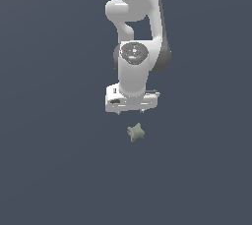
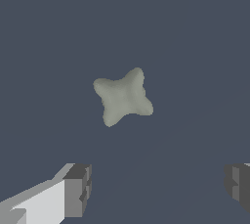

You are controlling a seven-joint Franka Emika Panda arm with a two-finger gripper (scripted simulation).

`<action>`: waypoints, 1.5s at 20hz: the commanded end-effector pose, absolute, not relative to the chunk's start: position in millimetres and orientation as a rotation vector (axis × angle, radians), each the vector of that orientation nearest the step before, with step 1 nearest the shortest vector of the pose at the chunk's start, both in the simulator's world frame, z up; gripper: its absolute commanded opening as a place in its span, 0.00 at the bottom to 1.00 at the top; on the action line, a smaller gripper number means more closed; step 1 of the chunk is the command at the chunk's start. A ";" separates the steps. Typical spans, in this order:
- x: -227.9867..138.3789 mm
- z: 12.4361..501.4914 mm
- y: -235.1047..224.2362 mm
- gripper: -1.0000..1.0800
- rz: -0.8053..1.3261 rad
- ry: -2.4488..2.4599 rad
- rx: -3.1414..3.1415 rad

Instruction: Pick up the object and move it to a goal position.

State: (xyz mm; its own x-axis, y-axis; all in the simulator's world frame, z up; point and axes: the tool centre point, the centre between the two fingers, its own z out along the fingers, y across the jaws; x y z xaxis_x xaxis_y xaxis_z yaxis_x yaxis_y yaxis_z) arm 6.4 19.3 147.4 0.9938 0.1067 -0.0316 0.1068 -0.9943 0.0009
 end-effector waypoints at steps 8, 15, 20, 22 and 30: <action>36.2 109.5 36.8 0.96 -0.018 0.463 3.104; 48.2 91.6 45.1 0.96 -0.002 0.593 3.085; 48.2 90.0 45.4 0.96 -0.003 0.597 3.084; 48.2 87.1 45.5 0.96 -0.003 0.598 3.084; 47.7 51.1 45.8 0.96 -0.001 0.604 3.083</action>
